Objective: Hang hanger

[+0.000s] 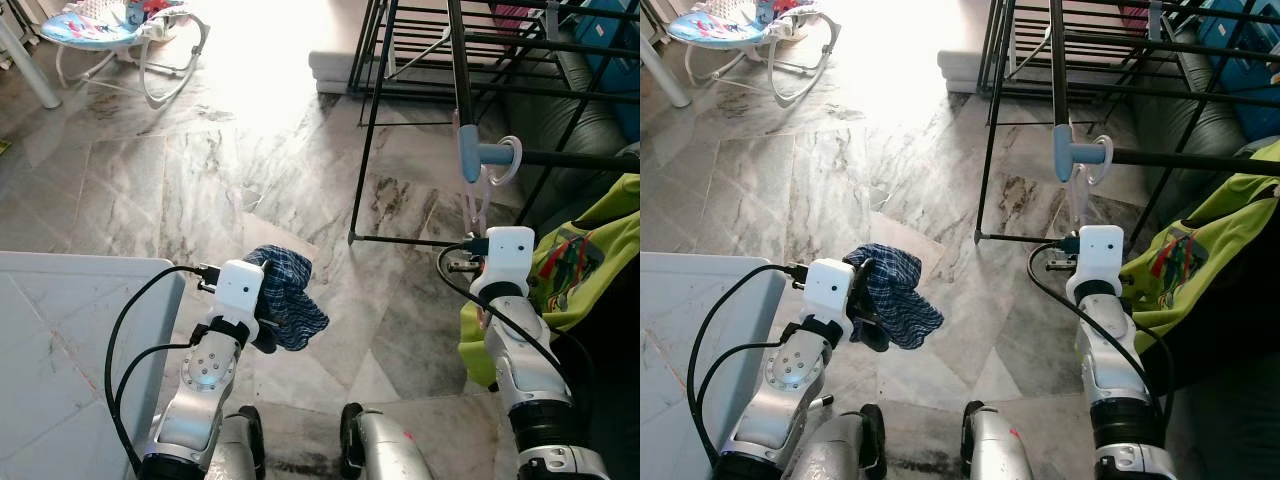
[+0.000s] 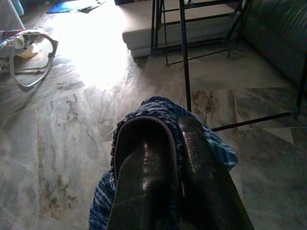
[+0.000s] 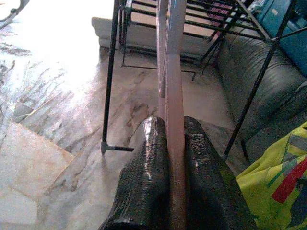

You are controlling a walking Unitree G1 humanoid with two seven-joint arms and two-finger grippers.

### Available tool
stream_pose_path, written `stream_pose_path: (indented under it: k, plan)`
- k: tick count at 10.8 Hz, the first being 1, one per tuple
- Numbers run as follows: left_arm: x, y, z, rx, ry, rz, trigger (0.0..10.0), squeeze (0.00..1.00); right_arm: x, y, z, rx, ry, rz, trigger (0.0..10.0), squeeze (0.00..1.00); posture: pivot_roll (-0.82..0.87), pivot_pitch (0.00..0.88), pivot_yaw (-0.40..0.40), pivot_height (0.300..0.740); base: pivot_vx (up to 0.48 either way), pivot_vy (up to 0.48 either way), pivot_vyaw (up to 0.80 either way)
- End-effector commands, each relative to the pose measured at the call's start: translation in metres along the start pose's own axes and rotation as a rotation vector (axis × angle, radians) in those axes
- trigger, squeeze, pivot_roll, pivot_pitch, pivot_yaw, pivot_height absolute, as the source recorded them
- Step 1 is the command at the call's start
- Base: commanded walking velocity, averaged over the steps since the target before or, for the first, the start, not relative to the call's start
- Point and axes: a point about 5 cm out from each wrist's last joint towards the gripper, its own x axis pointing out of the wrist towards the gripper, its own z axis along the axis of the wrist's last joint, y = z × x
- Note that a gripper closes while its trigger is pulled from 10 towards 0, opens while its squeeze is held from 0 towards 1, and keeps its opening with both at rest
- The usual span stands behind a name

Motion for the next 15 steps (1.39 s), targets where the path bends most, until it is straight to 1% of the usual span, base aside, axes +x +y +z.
stream_pose_path:
  k: [1, 3, 4, 5, 6, 7, 8, 10, 12, 14, 15]
  plan:
    - [-0.001, -0.001, -0.003, 0.002, 0.013, -0.002, 10.0, 0.00, -0.002, -0.002, 0.008, 0.005, -0.056, -0.015, 0.0, 0.00, 0.00, 0.211, -0.035, 0.740, 0.000, 0.000, 0.00]
    - [-0.002, -0.001, -0.002, -0.003, 0.000, 0.004, 10.0, 0.00, -0.009, 0.000, 0.017, 0.032, -0.160, -0.032, 0.0, 0.00, 0.00, 0.212, -0.035, 0.740, 0.000, 0.000, 0.00]
    - [-0.002, -0.002, 0.001, -0.003, -0.022, 0.012, 10.0, 0.00, -0.017, 0.001, 0.017, 0.052, -0.180, -0.038, 0.0, 0.00, 0.01, 0.214, -0.034, 0.740, 0.000, 0.000, 0.00]
    - [-0.002, 0.000, 0.004, 0.000, -0.038, 0.033, 10.0, 0.00, -0.025, 0.002, 0.010, 0.062, -0.162, -0.032, 0.3, 0.00, 0.01, 0.217, -0.034, 0.740, 0.000, 0.000, 0.00]
    - [-0.002, 0.000, 0.004, 0.001, -0.038, 0.034, 10.0, 0.00, -0.030, 0.001, 0.002, 0.073, -0.137, -0.044, 3.6, 0.00, 0.01, 0.219, -0.033, 0.740, 0.000, 0.000, 0.00]
    - [-0.003, 0.001, 0.003, 0.010, -0.035, 0.035, 10.0, 0.00, -0.037, 0.001, -0.007, 0.083, -0.104, -0.049, 10.0, 0.00, 0.01, 0.217, -0.032, 0.740, 0.000, 0.000, 0.00]
    - [-0.002, 0.000, 0.003, 0.020, -0.035, 0.028, 10.0, 0.00, -0.044, 0.003, -0.018, 0.099, -0.064, -0.059, 10.0, 0.00, 0.01, 0.219, -0.031, 0.740, 0.000, 0.000, 0.00]
    - [-0.002, 0.001, 0.002, 0.029, -0.032, 0.031, 10.0, 0.00, -0.048, 0.008, -0.026, 0.104, -0.022, -0.070, 10.0, 0.00, 0.01, 0.218, -0.030, 0.740, 0.000, 0.000, 0.00]
    - [-0.002, 0.003, 0.001, 0.038, -0.025, 0.039, 10.0, 0.00, -0.044, 0.010, -0.028, 0.106, -0.007, -0.071, 10.0, 0.00, 0.02, 0.217, -0.030, 0.740, 0.000, 0.000, 0.00]
    - [-0.002, 0.004, 0.001, 0.040, -0.022, 0.041, 10.0, 0.00, -0.036, 0.003, -0.024, 0.115, -0.006, -0.104, 10.0, 0.00, 0.02, 0.216, -0.029, 0.740, 0.000, -0.257, 0.00]
    - [-0.002, 0.003, 0.001, 0.041, -0.022, 0.039, 10.0, 0.00, -0.035, 0.003, -0.024, 0.113, -0.006, -0.103, 10.0, 0.00, 0.02, 0.214, -0.030, 0.740, 0.000, -0.259, 0.00]
